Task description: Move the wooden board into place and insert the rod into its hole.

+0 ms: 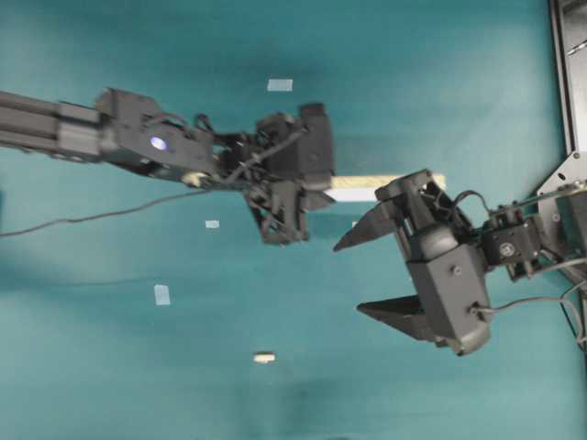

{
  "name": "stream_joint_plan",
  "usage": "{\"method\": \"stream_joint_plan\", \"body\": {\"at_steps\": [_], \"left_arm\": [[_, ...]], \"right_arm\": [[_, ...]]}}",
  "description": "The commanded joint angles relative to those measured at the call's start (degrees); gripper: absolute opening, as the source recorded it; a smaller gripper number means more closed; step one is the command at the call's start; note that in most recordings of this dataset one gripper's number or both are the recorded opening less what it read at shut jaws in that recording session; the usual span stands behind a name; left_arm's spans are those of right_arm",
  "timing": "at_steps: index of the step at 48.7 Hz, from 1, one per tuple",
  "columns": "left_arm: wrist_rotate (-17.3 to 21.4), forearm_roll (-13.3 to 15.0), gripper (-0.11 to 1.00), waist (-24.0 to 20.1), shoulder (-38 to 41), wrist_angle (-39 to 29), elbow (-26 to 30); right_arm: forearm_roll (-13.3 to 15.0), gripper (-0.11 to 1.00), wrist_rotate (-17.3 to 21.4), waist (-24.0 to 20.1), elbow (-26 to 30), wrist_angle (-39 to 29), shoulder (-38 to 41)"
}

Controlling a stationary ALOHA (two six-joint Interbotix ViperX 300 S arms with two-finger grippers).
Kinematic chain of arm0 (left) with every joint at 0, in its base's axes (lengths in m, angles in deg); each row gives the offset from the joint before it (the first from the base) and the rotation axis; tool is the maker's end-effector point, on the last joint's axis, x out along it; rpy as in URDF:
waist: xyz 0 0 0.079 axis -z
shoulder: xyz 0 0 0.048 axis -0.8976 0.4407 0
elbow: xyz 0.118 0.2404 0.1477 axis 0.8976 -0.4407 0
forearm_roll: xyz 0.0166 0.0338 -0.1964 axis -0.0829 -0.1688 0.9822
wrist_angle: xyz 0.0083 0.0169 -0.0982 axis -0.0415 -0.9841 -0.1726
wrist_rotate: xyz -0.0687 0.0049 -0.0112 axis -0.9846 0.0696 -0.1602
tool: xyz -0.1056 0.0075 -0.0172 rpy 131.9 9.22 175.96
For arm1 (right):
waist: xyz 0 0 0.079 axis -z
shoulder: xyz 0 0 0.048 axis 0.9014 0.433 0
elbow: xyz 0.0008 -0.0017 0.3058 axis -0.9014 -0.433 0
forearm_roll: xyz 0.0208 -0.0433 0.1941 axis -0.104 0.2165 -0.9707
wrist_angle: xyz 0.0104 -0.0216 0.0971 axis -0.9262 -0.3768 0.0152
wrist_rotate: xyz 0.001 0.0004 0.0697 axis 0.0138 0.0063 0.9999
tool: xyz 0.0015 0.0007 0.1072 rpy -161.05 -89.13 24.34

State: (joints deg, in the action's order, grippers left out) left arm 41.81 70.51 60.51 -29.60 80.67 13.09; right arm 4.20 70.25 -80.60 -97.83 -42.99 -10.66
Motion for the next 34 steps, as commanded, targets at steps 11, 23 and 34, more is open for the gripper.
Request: {"method": "stream_joint_plan", "body": {"at_steps": [11,23,34], "left_arm": [[-1.8,0.1,0.22,0.7,5.1,-0.2,10.1],[-3.3,0.1,0.22,0.9,7.9,-3.4,12.8],[-3.3,0.1,0.22,1.4,8.4,-4.7,12.8]], "right_arm": [[0.0,1.0,0.0,0.0,-1.6,0.2,-3.5],[0.0,1.0,0.0,0.0,-4.0,0.2,-6.0],[0.9,1.0,0.0,0.0,-5.0,0.2,-6.9]]}}
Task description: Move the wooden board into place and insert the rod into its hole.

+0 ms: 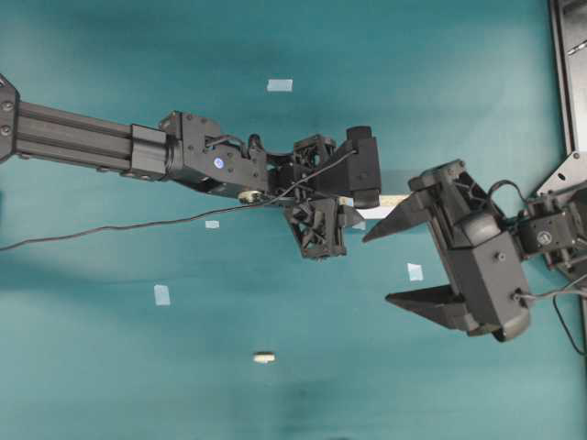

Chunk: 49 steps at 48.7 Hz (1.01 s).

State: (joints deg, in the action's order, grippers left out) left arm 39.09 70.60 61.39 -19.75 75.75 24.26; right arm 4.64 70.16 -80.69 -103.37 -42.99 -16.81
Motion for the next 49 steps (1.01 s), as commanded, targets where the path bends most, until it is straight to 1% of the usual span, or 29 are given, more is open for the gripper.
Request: {"method": "stream_joint_plan", "body": {"at_steps": [1,12,37,39,40,43,46,47,49], "left_arm": [[-0.5,0.0,0.22,0.7,-1.5,0.4,1.7],[-0.5,0.0,0.22,1.5,-1.4,0.3,2.5],[-0.4,-0.2,0.22,1.6,0.3,0.7,3.1],[-0.4,-0.2,0.29,1.6,0.2,0.8,3.2],[-0.4,-0.2,0.36,1.6,0.2,0.8,3.2],[-0.4,-0.3,0.55,1.6,0.2,0.8,3.2],[-0.4,-0.2,0.72,1.6,0.0,0.8,3.2],[-0.4,-0.2,0.75,1.6,-0.1,0.8,3.2],[-0.4,-0.3,0.76,1.7,-0.4,0.8,3.2]], "right_arm": [[0.6,1.0,0.1,0.1,0.4,0.2,-0.8],[1.9,1.0,0.1,0.2,-0.2,0.2,-0.9],[1.9,1.0,0.2,0.1,-0.3,0.2,-0.9],[1.9,1.0,0.2,0.1,-0.4,0.2,-0.9],[1.9,1.0,0.2,0.1,-0.3,0.2,-0.9],[1.9,1.0,0.2,0.1,-0.4,0.2,-0.9],[2.0,1.0,0.2,0.1,-0.4,0.2,-0.9],[1.9,1.0,0.2,0.1,-0.4,0.2,-0.9],[1.9,1.0,0.2,0.1,-0.4,0.2,-0.9]]}}
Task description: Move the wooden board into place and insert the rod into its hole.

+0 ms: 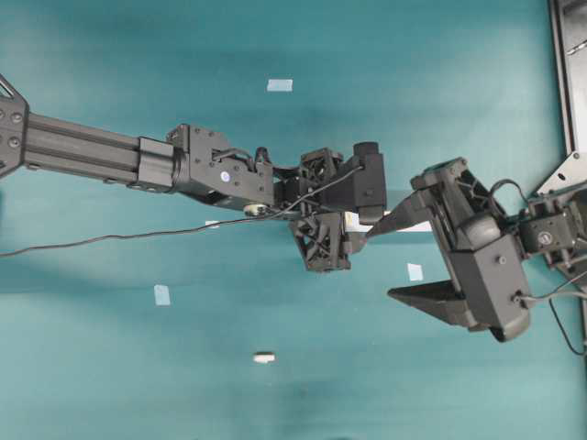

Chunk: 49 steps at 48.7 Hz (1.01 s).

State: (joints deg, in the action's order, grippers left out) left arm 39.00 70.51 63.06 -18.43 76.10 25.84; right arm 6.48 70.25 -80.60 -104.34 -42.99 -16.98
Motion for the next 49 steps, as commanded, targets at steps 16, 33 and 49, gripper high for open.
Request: {"method": "stream_joint_plan", "body": {"at_steps": [16,33,49], "left_arm": [[-0.3,-0.2,0.76,-0.1,-7.5,0.1,-4.2],[-0.2,-0.1,0.76,0.8,-10.1,6.9,-15.0],[-0.1,-0.1,0.74,1.1,-9.4,28.8,-23.6]], "right_arm": [[0.1,1.0,0.1,0.0,-0.4,0.2,-0.7],[-0.1,1.0,0.1,0.0,-0.4,-0.3,0.4],[-1.6,1.0,0.1,0.0,3.5,-5.6,5.7]]}}
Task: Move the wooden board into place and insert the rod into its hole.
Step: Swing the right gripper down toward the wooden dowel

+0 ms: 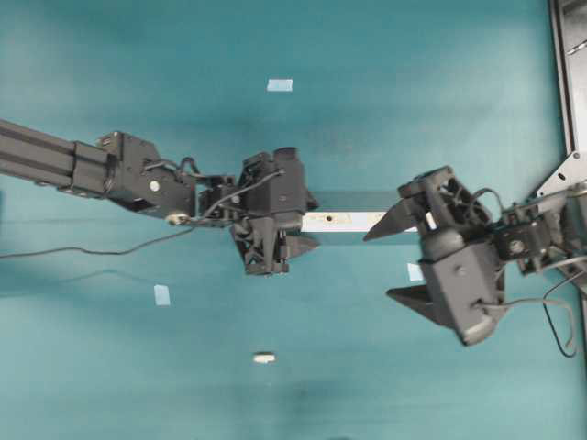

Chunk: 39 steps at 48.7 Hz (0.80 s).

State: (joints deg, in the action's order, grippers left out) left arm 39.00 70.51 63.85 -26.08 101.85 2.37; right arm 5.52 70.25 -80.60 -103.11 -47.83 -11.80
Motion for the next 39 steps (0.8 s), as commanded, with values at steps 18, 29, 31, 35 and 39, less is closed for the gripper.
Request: {"method": "stream_joint_plan", "body": {"at_steps": [18,29,31,35,39], "left_arm": [[0.4,-0.1,0.74,0.2,0.8,7.6,-0.6],[0.4,-0.1,0.74,0.1,1.1,10.2,-1.8],[0.5,-0.1,0.74,0.1,1.1,10.5,-2.2],[0.5,-0.1,0.74,0.1,0.9,11.1,-3.1],[0.5,-0.1,0.74,0.1,0.7,11.5,-3.9]], "right_arm": [[-3.5,1.0,4.0,0.0,13.7,-10.3,12.7],[-3.5,1.0,13.4,-0.1,24.5,-15.7,23.9],[-3.5,1.0,14.7,-0.2,26.8,-17.0,25.8],[-3.6,1.0,17.0,-0.5,30.8,-19.0,29.4],[-4.1,1.0,18.5,-1.0,34.5,-20.5,33.1]]}}
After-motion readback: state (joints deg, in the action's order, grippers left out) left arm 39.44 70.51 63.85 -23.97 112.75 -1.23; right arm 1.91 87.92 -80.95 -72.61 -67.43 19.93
